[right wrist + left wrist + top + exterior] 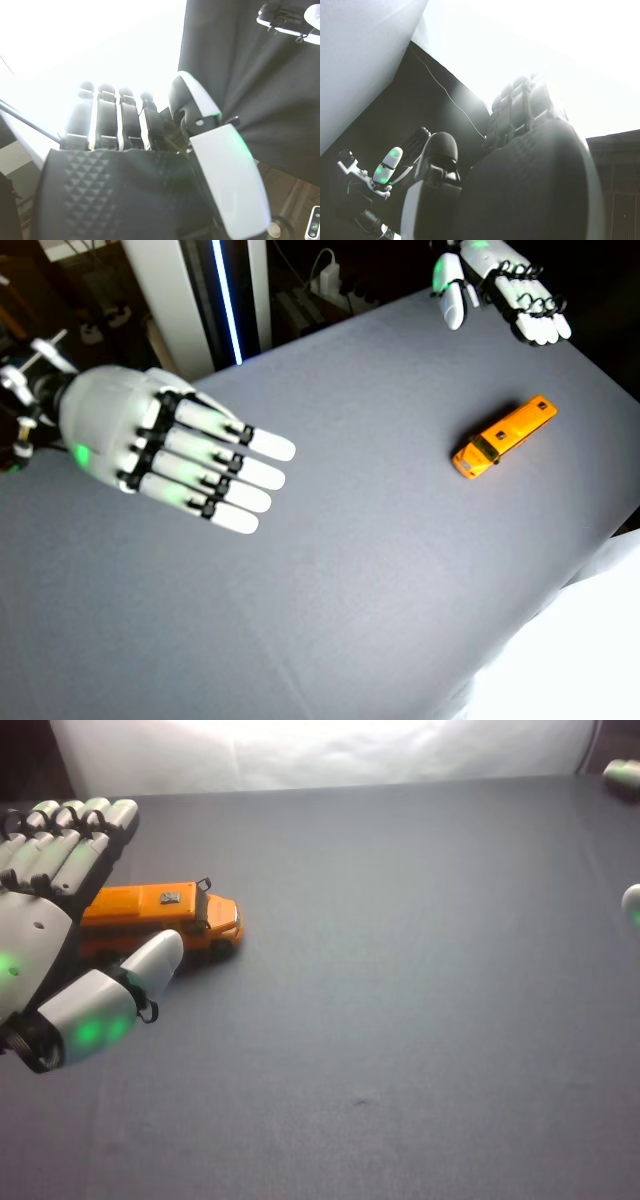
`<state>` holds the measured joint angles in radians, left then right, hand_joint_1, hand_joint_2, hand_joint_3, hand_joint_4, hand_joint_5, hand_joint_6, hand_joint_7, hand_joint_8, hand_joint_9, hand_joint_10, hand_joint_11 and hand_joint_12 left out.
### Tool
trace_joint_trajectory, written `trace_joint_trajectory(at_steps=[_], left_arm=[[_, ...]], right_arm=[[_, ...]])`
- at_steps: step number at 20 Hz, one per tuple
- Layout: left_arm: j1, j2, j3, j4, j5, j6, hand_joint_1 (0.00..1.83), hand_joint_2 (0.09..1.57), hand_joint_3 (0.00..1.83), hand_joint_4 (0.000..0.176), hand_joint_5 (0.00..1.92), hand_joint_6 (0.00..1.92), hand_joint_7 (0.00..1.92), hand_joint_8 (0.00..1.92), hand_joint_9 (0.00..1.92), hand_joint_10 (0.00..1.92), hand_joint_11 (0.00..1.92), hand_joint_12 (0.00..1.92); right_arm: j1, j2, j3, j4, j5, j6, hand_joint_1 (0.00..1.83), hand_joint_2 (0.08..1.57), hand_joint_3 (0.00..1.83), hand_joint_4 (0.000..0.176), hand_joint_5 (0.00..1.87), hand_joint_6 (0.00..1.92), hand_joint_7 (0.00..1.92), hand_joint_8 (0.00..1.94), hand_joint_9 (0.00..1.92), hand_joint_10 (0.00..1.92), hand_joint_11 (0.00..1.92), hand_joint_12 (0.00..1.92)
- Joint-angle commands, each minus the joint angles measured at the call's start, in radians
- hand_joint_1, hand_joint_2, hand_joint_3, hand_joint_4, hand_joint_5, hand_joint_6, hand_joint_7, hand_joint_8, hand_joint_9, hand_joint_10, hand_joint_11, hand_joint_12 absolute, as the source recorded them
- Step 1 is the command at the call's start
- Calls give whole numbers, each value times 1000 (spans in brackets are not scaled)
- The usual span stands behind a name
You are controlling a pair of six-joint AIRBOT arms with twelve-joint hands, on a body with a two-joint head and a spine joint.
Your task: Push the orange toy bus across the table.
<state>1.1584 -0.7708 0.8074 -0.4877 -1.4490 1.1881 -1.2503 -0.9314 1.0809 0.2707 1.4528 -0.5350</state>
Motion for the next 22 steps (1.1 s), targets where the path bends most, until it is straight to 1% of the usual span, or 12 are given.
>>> trace_joint_trajectory(at_steps=[1, 3, 4, 7, 10, 12, 13, 16, 18, 20, 22], left_arm=[[-8, -4, 2, 36, -121, 1, 0, 1339, 21, 0, 10, 1, 17, 1, 0, 0, 0, 0], [-5, -4, 4, 26, -130, 1, 0, 1342, 12, 0, 8, 0, 5, 0, 0, 0, 0, 0], [-4, -4, 5, 22, -132, 0, 0, 1340, 9, 0, 9, 1, 5, 0, 0, 0, 0, 0], [-3, -4, 14, 6, -129, -3, 0, 1322, 0, 0, 14, 3, 11, 2, 0, 0, 0, 0], [-3, -3, 33, -54, -128, 2, 0, 1320, 0, 0, 25, 6, 2, 0, 0, 0, 0, 0], [-3, -4, 47, -97, -112, 18, 0, 1319, 0, 0, 3, 0, 0, 0, 0, 0, 0, 0], [-3, -4, 54, -116, -103, 23, 0, 1341, 8, 0, 0, 0, 0, 0, 0, 0, 0, 0], [-6, -4, 85, -191, -50, 45, 0, 1320, 0, 0, 0, 0, 0, 0, 0, 0, 0, 0], [-8, -4, 104, -232, -5, 68, 0, 1346, 9, 0, 0, 0, 0, 0, 1, 0, 0, 0], [-11, -7, 125, -277, 49, 88, 0, 1406, 34, 0, 0, 0, 0, 0, 5, 2, 0, 0], [-17, -16, 145, -314, 91, 111, 0, 1381, 17, 0, 10, 4, 0, 0, 0, 0, 0, 0]], right_arm=[[12, -2, 4, 8, 121, 8, 428, 1326, 14, 1, 358, 10, 325, 6, 191, 9, 23, 201], [12, -3, 4, 7, 121, 9, 425, 1342, 9, 3, 361, 4, 324, 2, 193, 4, 29, 191], [12, -3, 4, 6, 121, 9, 405, 1349, 8, 8, 357, 2, 319, 0, 184, 1, 20, 183], [12, -3, 5, 3, 121, 9, 406, 1361, 9, 0, 359, 2, 327, 3, 192, 4, 28, 182], [12, -5, 5, 0, 120, 9, 432, 1363, 4, 0, 367, 3, 333, 4, 184, 2, 17, 175], [12, -6, 6, -2, 118, 9, 412, 1367, 4, 0, 369, 2, 343, 6, 203, 8, 45, 185], [12, -6, 7, -4, 117, 9, 413, 1373, 6, 0, 373, 4, 349, 8, 208, 9, 47, 185], [12, -6, 8, -7, 113, 10, 416, 1374, 1, 0, 375, 2, 340, 2, 200, 3, 42, 174], [12, -7, 10, -8, 111, 10, 454, 1374, 1, 0, 387, 5, 361, 7, 216, 7, 59, 176], [12, -9, 12, -11, 106, 14, 470, 1373, 0, 0, 399, 6, 374, 8, 211, 3, 41, 164], [12, -11, 14, -14, 105, 19, 469, 1367, 0, 2, 399, 4, 378, 7, 215, 3, 47, 164]])
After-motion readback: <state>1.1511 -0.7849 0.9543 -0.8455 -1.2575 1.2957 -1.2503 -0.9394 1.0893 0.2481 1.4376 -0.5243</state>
